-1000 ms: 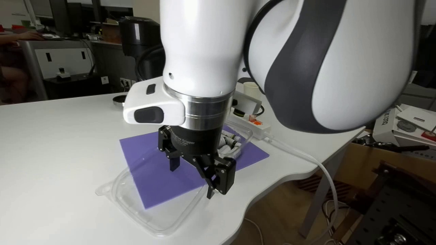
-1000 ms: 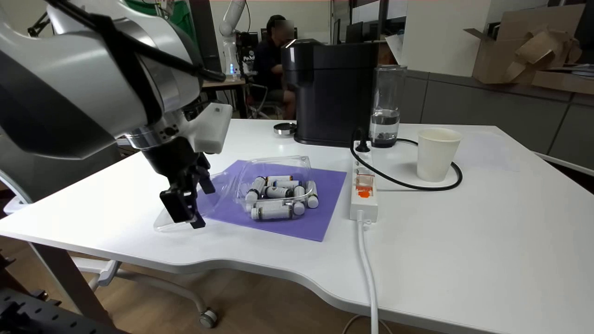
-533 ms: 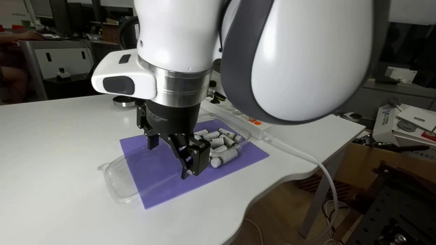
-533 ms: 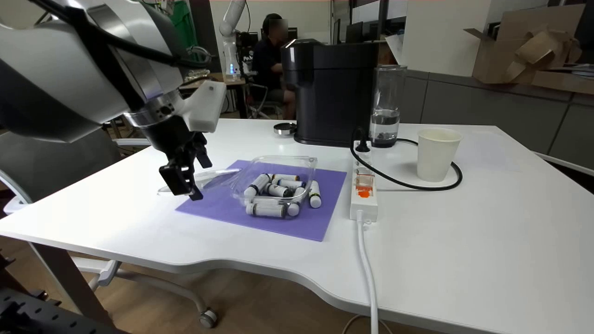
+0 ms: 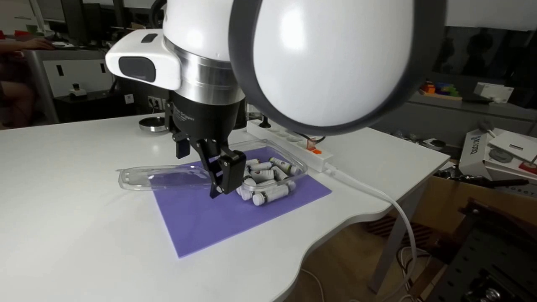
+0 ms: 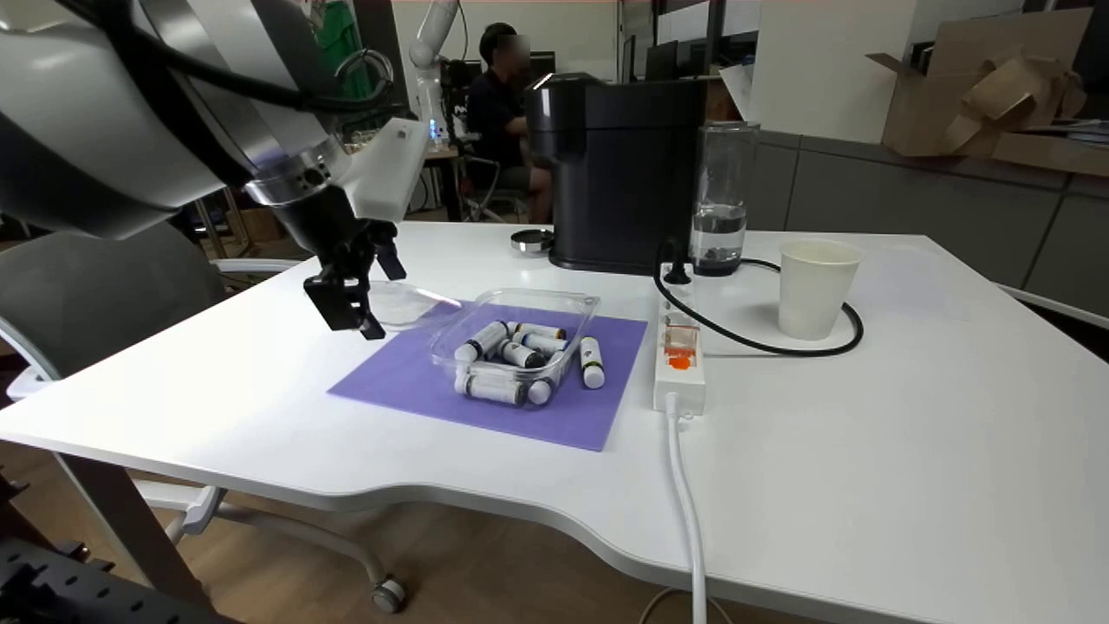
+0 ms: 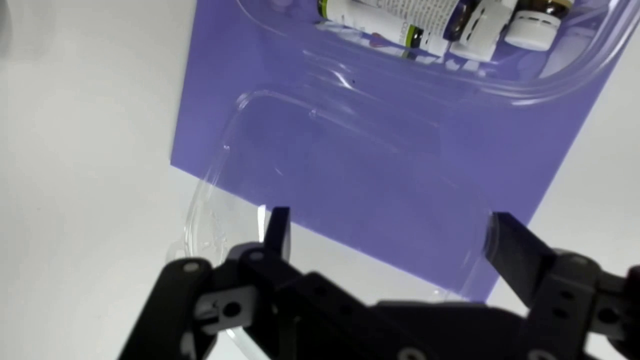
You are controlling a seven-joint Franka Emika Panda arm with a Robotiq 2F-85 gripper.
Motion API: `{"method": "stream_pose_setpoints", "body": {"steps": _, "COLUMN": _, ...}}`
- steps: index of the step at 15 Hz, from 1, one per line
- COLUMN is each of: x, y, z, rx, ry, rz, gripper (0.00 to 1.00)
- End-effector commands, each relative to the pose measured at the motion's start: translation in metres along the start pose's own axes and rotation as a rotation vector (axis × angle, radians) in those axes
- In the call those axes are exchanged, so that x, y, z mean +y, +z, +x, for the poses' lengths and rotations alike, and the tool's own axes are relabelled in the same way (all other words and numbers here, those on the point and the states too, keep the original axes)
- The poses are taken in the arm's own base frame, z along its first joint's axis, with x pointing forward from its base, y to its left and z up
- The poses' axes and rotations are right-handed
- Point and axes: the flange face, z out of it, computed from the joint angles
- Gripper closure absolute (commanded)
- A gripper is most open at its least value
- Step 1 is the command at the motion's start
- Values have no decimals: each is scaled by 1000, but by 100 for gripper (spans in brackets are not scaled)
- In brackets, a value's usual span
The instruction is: Close the lid of the bowl
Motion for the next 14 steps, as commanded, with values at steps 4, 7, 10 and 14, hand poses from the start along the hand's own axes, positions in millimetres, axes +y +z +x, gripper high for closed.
{"method": "stream_pose_setpoints", "body": {"steps": 4, "x": -10, "y": -15, "z": -2, "rx": 35, "ry": 155, "rz": 0, "gripper": 0}}
{"method": "stream_pose_setpoints", "body": {"steps": 7, "x": -21, "y": -19, "z": 2, "rx": 63, "ry": 206, "rz": 17, "gripper": 0}}
{"method": "stream_pose_setpoints", "body": {"steps": 10, "x": -26, "y": -17, "z": 1, "rx": 60, "ry": 263, "rz": 32, "gripper": 0}}
{"method": "stream_pose_setpoints", "body": {"steps": 14, "x": -33, "y": -1, "z": -6, "rx": 38, "ry": 289, "rz": 67, "gripper": 0}}
